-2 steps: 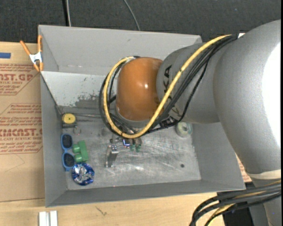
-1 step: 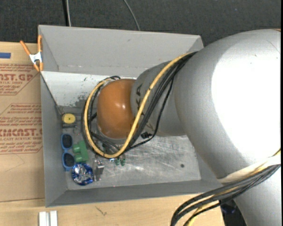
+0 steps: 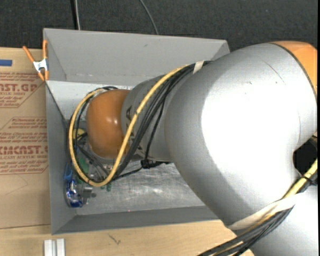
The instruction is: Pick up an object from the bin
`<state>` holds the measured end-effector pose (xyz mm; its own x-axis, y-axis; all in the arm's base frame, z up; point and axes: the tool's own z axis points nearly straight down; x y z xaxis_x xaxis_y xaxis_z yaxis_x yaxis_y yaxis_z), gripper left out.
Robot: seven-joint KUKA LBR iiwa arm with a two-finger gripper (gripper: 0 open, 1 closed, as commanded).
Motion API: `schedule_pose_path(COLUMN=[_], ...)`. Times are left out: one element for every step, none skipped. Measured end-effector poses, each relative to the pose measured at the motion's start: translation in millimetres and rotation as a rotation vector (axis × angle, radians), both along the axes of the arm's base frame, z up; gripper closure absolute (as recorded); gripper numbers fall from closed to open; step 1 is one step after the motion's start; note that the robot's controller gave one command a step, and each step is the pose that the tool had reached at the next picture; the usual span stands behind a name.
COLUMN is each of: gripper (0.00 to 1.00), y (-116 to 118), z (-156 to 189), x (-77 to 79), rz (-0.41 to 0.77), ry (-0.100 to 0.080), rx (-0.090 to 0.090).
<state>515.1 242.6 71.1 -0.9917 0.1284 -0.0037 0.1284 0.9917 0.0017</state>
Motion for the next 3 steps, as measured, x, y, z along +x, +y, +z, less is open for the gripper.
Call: schedule_pose_path(gripper=[0.00,1.00,1.00], y=[-3.6,-2.8,-2.9], z=[-2.1,0.5,106.0], x=[75.8,76.2,77.7], rz=[0.108,0.110,0.143], ry=[0.023,0.021,-0.007], rx=[-0.004,-0.004,0.001])
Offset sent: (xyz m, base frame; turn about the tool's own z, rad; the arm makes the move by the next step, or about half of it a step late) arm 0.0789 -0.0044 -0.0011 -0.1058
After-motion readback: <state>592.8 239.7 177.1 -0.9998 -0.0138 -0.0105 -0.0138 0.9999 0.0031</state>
